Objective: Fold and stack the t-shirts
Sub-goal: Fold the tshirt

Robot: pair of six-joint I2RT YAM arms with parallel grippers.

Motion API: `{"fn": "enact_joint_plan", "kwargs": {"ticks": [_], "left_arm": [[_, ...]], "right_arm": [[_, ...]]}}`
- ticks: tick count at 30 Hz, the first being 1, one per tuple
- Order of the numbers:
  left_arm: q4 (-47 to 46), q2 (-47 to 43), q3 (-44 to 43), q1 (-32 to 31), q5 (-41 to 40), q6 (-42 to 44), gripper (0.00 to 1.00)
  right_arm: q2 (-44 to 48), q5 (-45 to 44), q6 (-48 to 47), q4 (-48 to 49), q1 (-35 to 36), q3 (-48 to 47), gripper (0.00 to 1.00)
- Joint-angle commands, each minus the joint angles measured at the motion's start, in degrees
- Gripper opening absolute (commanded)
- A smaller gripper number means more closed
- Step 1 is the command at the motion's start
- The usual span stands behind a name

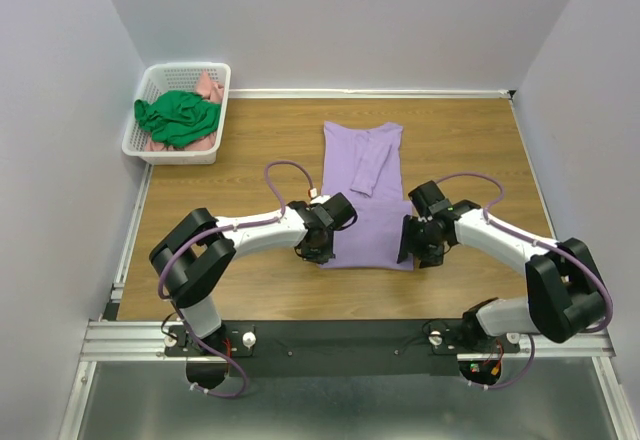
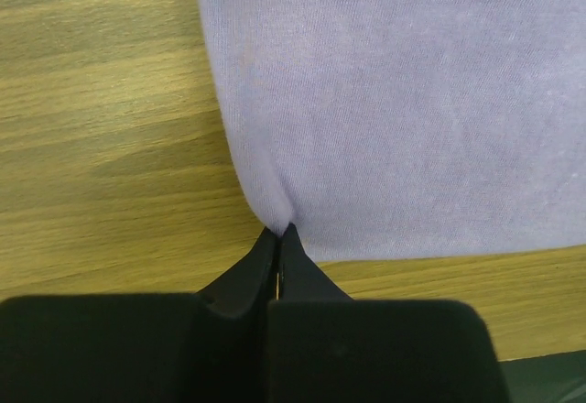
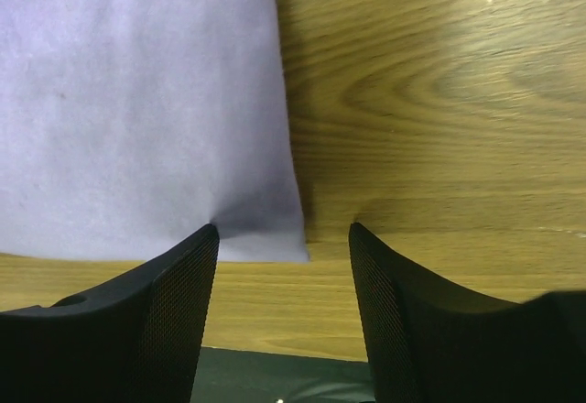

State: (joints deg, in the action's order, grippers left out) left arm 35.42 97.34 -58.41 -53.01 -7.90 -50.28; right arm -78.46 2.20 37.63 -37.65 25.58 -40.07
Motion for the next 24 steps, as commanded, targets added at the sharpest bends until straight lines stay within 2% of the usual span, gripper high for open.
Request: {"fn": "enact_joint_plan", "kwargs": {"ticks": [1, 5, 16, 24], "left_arm": [[1.7, 3.6, 2.0, -0.2, -0.6, 1.3, 0.0], [1.3, 3.6, 2.2, -0.2, -0.1, 1.7, 0.0], [0.7, 3.0, 3.2, -0.2, 0.3, 2.4, 0.0], [0.4, 2.5, 4.0, -0.2, 0.9, 3.0, 0.0]], "right_arm": [[-0.6, -1.8, 2.5, -1.2, 1.3, 1.0, 0.66], [-1.1, -1.8, 3.2, -1.3, 2.2, 1.3, 0.64], [-3.2, -8.8, 5.8, -3.6, 4.7, 3.1, 0.59], [-7.1, -12.4, 9.6, -3.6, 10.1, 4.4, 0.52]]}}
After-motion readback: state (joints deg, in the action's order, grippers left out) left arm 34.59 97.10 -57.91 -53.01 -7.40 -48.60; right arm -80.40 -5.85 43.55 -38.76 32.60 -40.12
